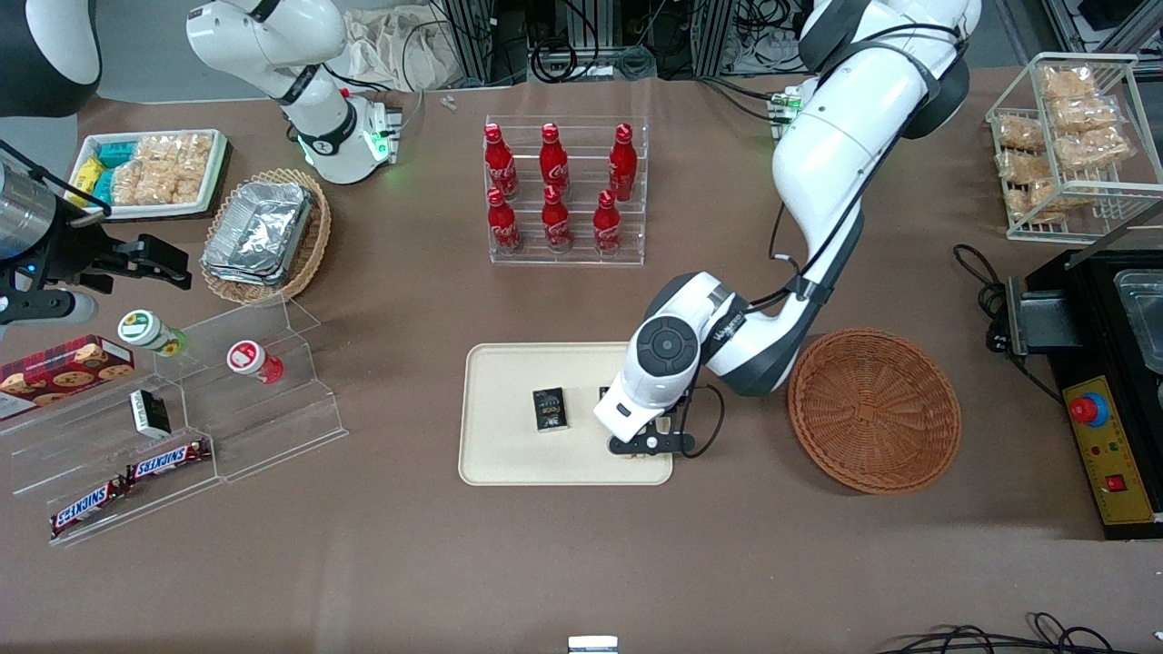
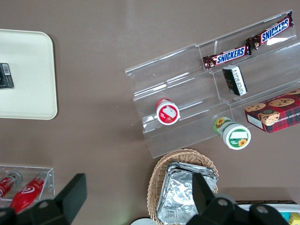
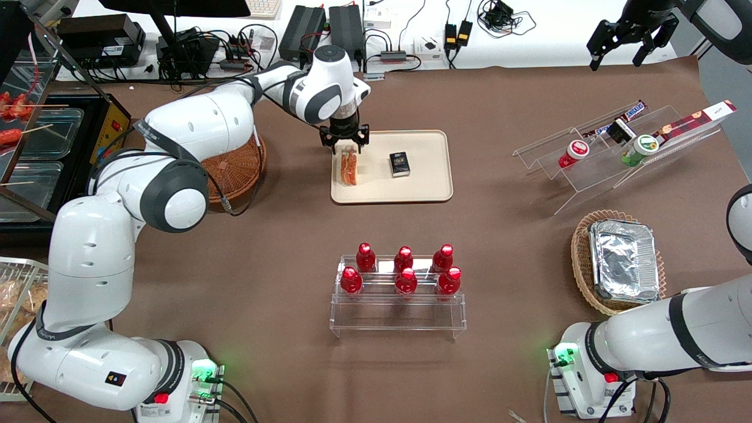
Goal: Place sandwich from basket to tray
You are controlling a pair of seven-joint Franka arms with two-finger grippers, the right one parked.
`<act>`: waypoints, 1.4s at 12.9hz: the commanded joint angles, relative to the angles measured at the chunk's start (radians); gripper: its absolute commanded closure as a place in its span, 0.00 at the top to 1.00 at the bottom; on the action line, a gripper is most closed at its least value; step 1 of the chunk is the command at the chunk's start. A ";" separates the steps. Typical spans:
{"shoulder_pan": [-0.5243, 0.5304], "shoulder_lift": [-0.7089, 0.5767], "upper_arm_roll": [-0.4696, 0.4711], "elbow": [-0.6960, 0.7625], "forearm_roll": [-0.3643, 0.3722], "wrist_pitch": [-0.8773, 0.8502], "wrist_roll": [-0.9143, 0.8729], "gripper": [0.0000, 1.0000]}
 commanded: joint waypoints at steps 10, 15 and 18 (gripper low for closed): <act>0.354 -0.562 0.007 -0.410 0.024 -0.233 0.064 1.00; 0.543 -0.742 0.010 -0.539 -0.112 -0.223 0.393 1.00; 0.587 -0.745 0.013 -0.498 -0.131 -0.278 0.503 1.00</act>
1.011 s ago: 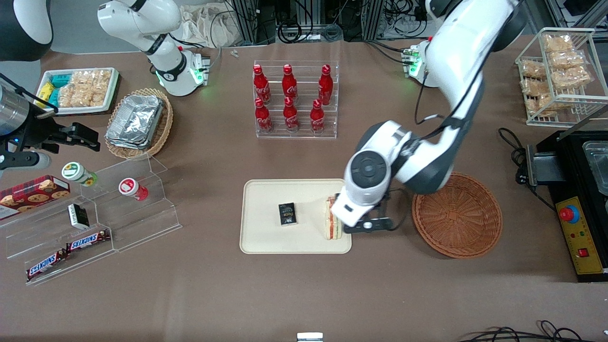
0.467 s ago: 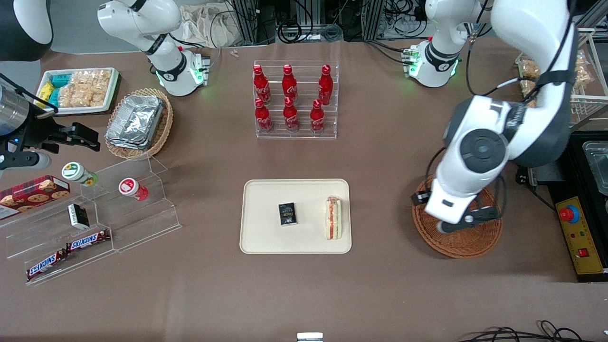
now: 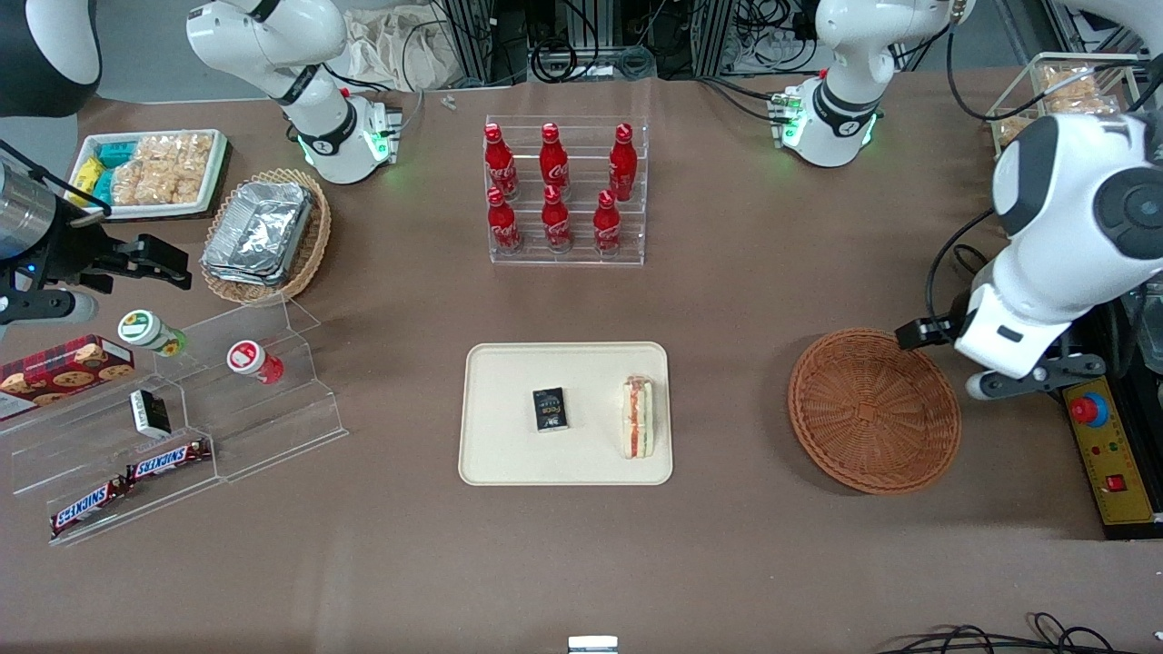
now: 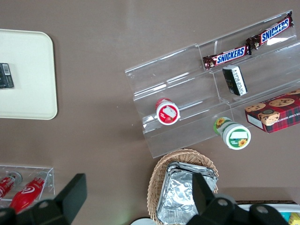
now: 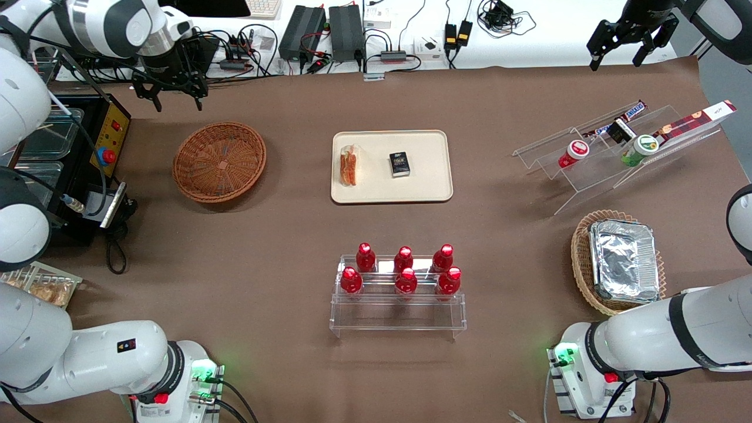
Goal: Place sandwich from basket to tray
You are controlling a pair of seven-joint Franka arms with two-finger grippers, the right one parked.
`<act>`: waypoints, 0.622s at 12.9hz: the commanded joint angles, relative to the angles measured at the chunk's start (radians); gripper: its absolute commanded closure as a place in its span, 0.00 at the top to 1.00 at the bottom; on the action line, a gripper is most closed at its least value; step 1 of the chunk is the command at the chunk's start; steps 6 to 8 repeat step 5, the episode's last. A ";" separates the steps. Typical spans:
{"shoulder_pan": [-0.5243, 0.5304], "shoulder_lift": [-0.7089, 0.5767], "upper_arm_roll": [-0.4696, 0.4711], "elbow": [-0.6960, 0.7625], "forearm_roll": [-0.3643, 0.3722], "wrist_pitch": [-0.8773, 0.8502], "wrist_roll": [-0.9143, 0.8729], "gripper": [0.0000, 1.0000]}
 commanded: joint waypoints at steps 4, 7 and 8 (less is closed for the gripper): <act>0.145 0.081 -0.009 0.216 -0.103 -0.136 0.122 1.00; 0.147 0.110 -0.009 0.259 -0.093 -0.176 0.130 1.00; 0.147 0.110 -0.009 0.259 -0.093 -0.176 0.130 1.00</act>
